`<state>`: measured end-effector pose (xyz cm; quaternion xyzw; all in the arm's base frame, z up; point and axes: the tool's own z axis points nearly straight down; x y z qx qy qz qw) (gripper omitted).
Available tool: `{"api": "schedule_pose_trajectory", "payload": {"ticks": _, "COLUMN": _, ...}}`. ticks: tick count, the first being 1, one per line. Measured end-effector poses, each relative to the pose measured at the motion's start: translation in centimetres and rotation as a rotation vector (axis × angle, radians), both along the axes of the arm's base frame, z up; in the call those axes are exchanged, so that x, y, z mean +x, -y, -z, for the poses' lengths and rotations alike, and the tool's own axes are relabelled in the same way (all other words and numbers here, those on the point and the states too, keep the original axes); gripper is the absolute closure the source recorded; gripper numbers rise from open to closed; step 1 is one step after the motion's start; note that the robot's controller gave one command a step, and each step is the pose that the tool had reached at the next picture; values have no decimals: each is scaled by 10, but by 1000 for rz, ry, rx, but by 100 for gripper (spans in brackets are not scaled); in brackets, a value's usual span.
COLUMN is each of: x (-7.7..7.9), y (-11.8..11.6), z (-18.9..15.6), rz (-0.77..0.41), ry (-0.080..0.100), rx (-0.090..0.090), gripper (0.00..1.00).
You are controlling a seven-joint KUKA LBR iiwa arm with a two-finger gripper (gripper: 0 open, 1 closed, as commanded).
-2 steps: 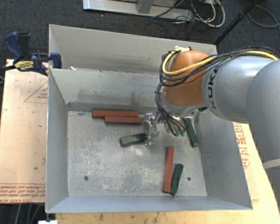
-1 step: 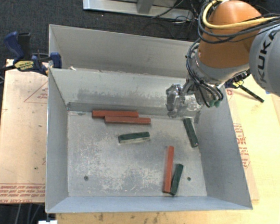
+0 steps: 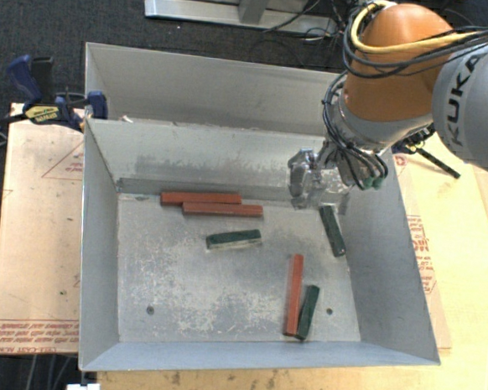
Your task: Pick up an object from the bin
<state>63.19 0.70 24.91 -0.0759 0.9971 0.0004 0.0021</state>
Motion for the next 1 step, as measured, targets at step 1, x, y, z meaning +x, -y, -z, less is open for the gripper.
{"api": "schedule_pose_trajectory", "payload": {"ticks": 1, "x": -17, "y": -50, "z": 91, "rz": 86, "ry": -5, "rx": 1, "gripper": 0}}
